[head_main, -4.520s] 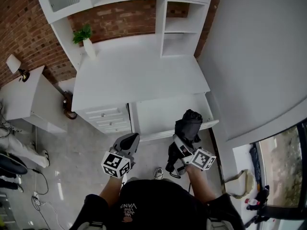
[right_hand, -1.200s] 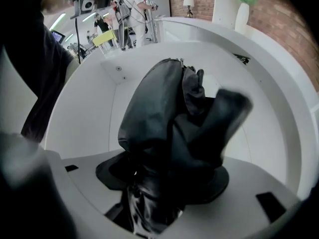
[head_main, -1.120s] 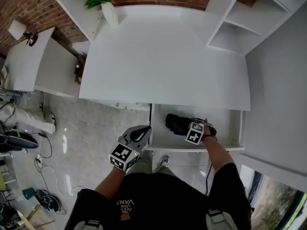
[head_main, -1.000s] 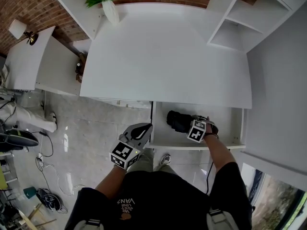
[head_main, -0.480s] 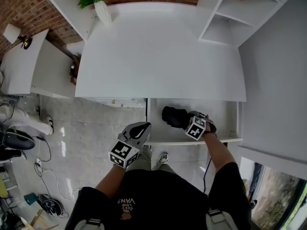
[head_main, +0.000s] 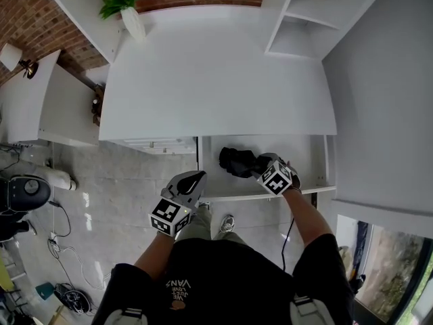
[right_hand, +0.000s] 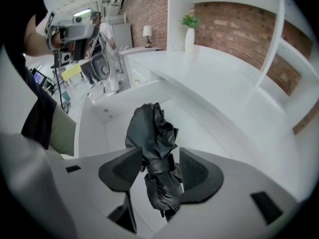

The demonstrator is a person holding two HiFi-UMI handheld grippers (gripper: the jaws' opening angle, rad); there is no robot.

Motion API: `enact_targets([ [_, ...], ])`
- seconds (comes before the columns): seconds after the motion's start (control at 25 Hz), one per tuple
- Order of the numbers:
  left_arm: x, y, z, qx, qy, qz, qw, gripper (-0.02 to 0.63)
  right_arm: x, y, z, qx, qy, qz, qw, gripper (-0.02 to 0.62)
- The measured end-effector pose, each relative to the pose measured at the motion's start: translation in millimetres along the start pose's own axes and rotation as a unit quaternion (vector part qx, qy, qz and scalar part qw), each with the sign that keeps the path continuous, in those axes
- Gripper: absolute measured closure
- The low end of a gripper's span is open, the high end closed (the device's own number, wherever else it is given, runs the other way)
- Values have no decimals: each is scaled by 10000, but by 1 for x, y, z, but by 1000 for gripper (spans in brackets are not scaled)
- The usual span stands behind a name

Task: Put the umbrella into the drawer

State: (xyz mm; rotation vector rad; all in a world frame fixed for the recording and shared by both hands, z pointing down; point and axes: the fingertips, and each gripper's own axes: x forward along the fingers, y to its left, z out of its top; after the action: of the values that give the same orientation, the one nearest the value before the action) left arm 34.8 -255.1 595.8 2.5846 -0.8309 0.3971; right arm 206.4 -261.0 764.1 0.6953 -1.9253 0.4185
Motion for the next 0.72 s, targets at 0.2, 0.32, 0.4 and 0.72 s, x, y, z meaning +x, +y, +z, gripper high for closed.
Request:
enact_targets([
  [0.2, 2, -9, 4, 60, -62, 22, 10000, 598, -23, -9, 9, 458, -555, -455, 9964, 489],
  [0.32, 2, -17, 8, 72, -105, 41, 9999, 598, -38, -9, 9, 655, -837, -769, 9914, 593],
  [0.4, 2, -21, 8, 86, -117, 57, 9999, 598, -50, -7, 9, 827, -1043, -942, 9866, 594],
  [0.72, -5, -40, 10, 180, -222, 151, 9995, 598, -102, 10, 10, 1820, -1988, -1383, 9530, 594],
])
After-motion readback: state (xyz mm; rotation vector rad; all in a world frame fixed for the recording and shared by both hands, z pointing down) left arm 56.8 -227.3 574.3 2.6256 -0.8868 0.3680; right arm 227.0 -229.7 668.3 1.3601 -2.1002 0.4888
